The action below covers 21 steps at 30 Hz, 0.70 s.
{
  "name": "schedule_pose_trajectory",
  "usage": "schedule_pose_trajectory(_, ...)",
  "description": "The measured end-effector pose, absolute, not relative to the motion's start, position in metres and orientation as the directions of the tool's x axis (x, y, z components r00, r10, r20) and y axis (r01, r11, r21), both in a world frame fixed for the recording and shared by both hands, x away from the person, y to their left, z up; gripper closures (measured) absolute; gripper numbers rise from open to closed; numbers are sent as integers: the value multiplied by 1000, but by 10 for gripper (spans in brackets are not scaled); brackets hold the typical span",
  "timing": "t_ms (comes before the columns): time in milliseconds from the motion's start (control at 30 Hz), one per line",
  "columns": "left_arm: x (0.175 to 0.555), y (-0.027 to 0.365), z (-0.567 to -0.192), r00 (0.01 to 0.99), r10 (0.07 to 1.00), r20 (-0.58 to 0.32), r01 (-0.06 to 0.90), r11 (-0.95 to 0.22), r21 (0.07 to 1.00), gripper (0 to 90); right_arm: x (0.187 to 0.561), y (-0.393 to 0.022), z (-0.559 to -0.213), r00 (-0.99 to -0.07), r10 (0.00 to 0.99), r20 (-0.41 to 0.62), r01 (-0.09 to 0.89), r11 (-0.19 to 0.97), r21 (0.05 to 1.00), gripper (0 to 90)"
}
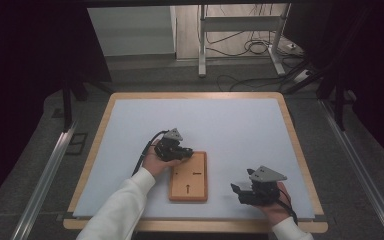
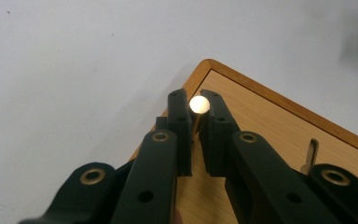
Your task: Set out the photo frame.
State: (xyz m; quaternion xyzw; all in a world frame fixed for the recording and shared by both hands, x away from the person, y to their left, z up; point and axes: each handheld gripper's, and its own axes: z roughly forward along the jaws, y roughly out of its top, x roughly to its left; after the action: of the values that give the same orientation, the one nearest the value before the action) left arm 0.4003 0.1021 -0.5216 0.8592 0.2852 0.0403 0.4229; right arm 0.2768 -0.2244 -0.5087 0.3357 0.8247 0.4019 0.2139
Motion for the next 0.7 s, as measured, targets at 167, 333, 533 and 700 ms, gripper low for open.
schedule_pose_trajectory(167,403,104,-522,837,513,-192,464,-477,747,834,271,-215,-504,-704,701,-112,343,473,811,198)
schedule_pose_trajectory(333,404,104,-521,832,513,-211,479,-474,739,831,262,-200,-501,-742,650,-165,286,529,799,181)
schedule_pose_trajectory(533,408,106,-521,827,507,-242,499,-467,730,831,252,-174,-501,-776,589,-226,225,593,773,147)
schedule_pose_trajectory(700,412,107,-521,824,501,-264,514,-464,722,832,248,-147,-507,-793,539,-283,182,654,734,120)
